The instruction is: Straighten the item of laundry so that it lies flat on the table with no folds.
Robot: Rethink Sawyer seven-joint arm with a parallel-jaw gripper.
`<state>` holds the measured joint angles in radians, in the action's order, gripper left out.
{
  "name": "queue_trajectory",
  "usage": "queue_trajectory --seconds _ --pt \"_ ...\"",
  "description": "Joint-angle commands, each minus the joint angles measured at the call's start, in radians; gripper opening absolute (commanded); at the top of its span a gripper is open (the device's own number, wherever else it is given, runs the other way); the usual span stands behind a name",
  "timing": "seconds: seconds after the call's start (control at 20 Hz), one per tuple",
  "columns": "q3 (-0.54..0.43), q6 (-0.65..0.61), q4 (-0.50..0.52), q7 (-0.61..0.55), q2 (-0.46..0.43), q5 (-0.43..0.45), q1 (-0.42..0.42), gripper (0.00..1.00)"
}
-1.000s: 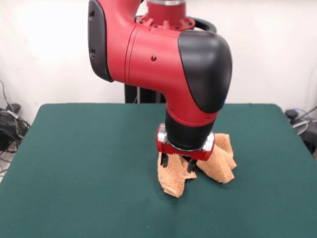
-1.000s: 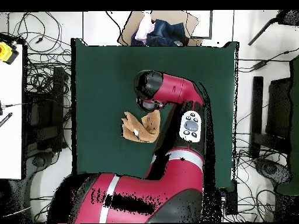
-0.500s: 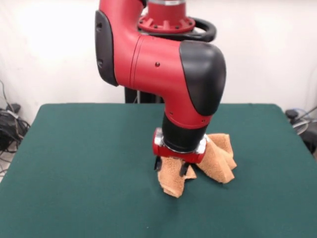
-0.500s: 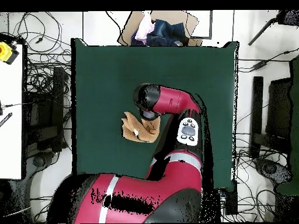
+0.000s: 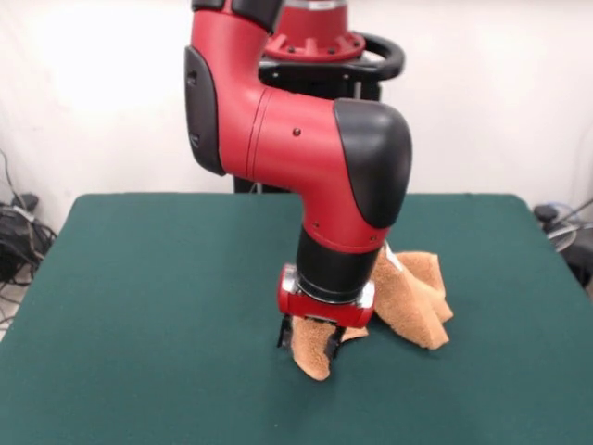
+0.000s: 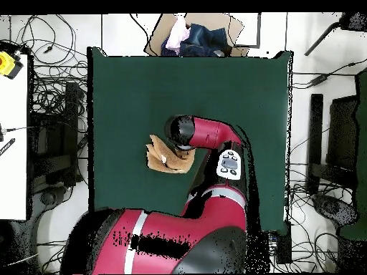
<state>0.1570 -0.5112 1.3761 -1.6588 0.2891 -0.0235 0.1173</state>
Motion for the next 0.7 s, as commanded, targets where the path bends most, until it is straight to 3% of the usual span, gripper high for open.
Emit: queue_trajectory --seconds 0.05,0.4,0.45,0.7 --pt "-0.079 0.135 0.121 -0.156 -0.057 0.026 0.023 1.0" --pt "-0.075 0.141 0.129 -0.151 -0.055 0.02 0.021 1.0" --pt "-0.073 0.15 0.131 -0.153 -0.055 0.023 0.019 0.0" --pt "-0.077 0.14 0.125 -0.13 -0.056 0.032 0.023 0.0"
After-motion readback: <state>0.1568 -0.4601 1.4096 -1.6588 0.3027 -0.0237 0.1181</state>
